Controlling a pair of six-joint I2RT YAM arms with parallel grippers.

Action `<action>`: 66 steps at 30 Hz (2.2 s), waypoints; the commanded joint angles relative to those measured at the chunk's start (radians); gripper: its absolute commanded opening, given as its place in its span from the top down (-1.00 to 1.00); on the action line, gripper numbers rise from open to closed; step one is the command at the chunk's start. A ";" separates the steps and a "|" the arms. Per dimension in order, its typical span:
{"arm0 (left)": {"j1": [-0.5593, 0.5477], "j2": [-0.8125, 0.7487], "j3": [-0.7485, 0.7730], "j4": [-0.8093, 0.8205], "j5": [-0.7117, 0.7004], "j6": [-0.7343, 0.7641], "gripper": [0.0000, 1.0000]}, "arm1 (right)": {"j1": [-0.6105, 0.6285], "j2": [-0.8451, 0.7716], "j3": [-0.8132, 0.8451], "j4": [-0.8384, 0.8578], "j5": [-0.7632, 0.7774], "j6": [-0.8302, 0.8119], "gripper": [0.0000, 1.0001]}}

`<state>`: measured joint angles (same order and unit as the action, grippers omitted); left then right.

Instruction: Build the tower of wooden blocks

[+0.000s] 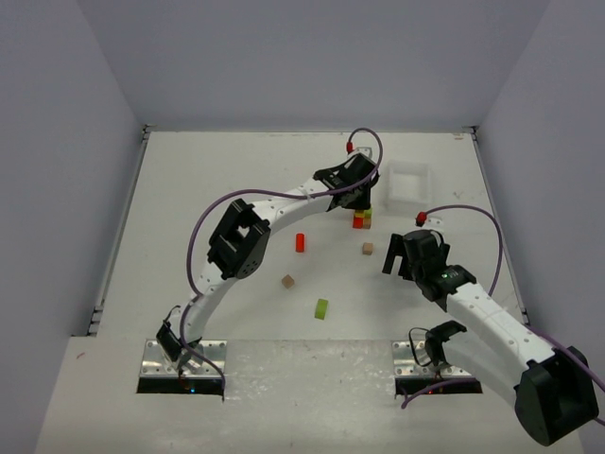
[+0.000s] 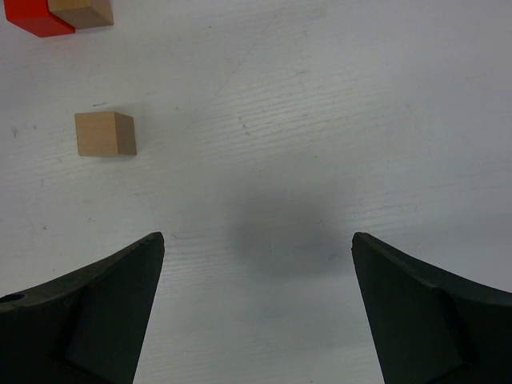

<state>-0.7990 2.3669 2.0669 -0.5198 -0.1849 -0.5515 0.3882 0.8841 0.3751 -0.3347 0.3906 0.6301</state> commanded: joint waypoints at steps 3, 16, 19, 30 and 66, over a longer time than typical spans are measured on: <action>-0.014 0.027 0.087 0.025 -0.021 -0.018 1.00 | -0.006 0.016 0.003 0.011 0.053 0.023 -0.97; -0.025 0.057 0.134 0.004 -0.049 -0.007 1.00 | -0.006 0.040 0.010 0.010 0.056 0.022 -0.97; -0.026 0.057 0.131 0.001 -0.056 -0.010 0.98 | -0.006 0.042 0.011 0.010 0.057 0.022 -0.97; -0.029 0.046 0.107 -0.010 -0.079 -0.023 0.91 | -0.005 0.062 0.019 0.004 0.053 0.021 -0.97; -0.032 0.082 0.115 0.003 -0.109 -0.029 0.64 | -0.005 0.027 0.008 -0.003 0.091 0.036 -0.97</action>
<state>-0.8192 2.4366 2.1544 -0.5337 -0.2812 -0.5774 0.3874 0.9215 0.3744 -0.3458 0.4450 0.6477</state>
